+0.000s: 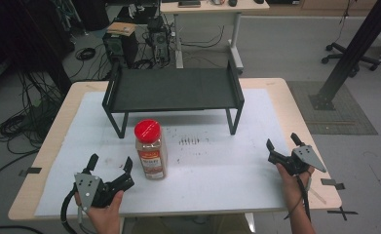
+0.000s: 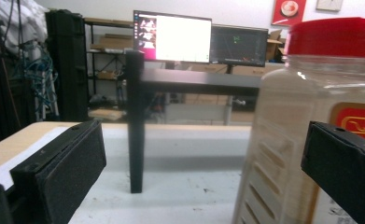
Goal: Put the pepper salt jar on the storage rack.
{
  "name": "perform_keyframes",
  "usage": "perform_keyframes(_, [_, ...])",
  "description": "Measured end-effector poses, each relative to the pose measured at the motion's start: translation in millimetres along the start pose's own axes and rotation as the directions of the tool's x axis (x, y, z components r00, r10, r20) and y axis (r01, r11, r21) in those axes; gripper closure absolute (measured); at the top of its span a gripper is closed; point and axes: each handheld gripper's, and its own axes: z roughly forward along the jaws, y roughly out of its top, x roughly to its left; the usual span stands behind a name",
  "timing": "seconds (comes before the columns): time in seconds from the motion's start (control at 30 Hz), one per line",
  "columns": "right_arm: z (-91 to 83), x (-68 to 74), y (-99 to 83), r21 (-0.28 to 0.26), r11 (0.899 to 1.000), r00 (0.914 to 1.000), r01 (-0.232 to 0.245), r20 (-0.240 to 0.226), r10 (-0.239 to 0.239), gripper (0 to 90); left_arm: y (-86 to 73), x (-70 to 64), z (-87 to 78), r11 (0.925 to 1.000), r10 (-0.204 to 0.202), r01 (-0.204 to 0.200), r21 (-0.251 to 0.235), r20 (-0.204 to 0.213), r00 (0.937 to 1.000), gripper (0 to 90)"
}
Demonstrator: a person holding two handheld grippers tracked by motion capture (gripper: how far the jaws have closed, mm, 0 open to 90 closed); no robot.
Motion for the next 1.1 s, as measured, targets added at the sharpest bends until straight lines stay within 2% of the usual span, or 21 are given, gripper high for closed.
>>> perform_keyframes(0.13, [0.2, 0.4, 0.1, 0.003, 1.000, 1.0000, 0.006, -0.001, -0.006, 7.7, 0.9, -3.1, -2.1, 1.0000, -0.008, 0.008, -0.004, 0.006, 1.0000, 0.2])
perform_keyframes(0.17, [0.3, 0.5, 0.1, 0.003, 1.000, 1.0000, 0.006, -0.001, -0.006, 7.7, -0.3, -8.8, -2.3, 0.9999, -0.013, 0.012, 0.009, 0.029, 0.9995, 0.2])
perform_keyframes(0.43, [0.2, 0.5, 0.1, 0.003, 1.000, 1.0000, 0.006, -0.001, -0.006, 7.8, -2.6, -14.2, -1.3, 0.9998, -0.020, 0.020, 0.008, 0.036, 0.9991, 0.2])
perform_keyframes(0.5, [0.3, 0.5, 0.2, 0.005, 1.000, 1.0000, 0.007, -0.001, -0.007, 7.9, -2.3, -20.5, -1.7, 0.9997, -0.021, 0.021, 0.009, 0.054, 0.9983, 0.2])
perform_keyframes(0.57, [0.4, 0.6, 0.2, 0.005, 1.000, 1.0000, 0.007, -0.001, -0.007, 7.9, -2.3, -20.5, -1.7, 0.9997, -0.021, 0.021, 0.009, 0.054, 0.9983, 0.2])
perform_keyframes(0.6, [0.4, 0.5, 0.2, 0.005, 1.000, 1.0000, 0.007, -0.001, -0.007, 7.9, -3.5, -25.6, -1.1, 0.9997, -0.024, 0.023, 0.012, 0.071, 0.9972, 0.2])
perform_keyframes(0.7, [0.3, 0.5, 0.2, 0.005, 1.000, 1.0000, 0.007, 0.000, -0.007, 7.9, -3.8, -27.6, -0.8, 0.9996, -0.025, 0.025, 0.013, 0.074, 0.9969, 0.2])
perform_keyframes(0.73, [0.3, 0.5, 0.2, 0.005, 1.000, 1.0000, 0.006, -0.001, -0.006, 7.9, -5.1, -38.2, 1.8, 0.9998, -0.007, 0.005, 0.018, 0.071, 0.9975, 0.2])
perform_keyframes(0.83, [0.0, -0.1, 0.0, 0.001, 1.000, 1.0000, -0.002, -0.001, 0.002, 7.9, -5.1, -38.2, 1.8, 0.9998, -0.007, 0.005, 0.018, 0.071, 0.9975, 0.2])
perform_keyframes(0.9, [0.1, -0.1, 0.0, 0.001, 1.000, 1.0000, -0.002, -0.001, 0.002, 7.9, -4.8, -46.9, 5.4, 0.9999, 0.000, -0.001, 0.011, 0.064, 0.9980, 0.2])
perform_keyframes(0.97, [0.1, -0.1, 0.0, 0.001, 1.000, 1.0000, -0.001, -0.002, 0.001, 7.9, -4.8, -46.9, 5.4, 0.9999, 0.000, -0.001, 0.011, 0.064, 0.9980, 0.2])
perform_keyframes(1.1, [-0.1, -0.4, -0.1, -0.001, 1.000, 1.0000, -0.005, -0.001, 0.005, 7.9, -4.2, -56.1, 10.6, 1.0000, 0.006, -0.007, 0.003, 0.062, 0.9980, 0.2])
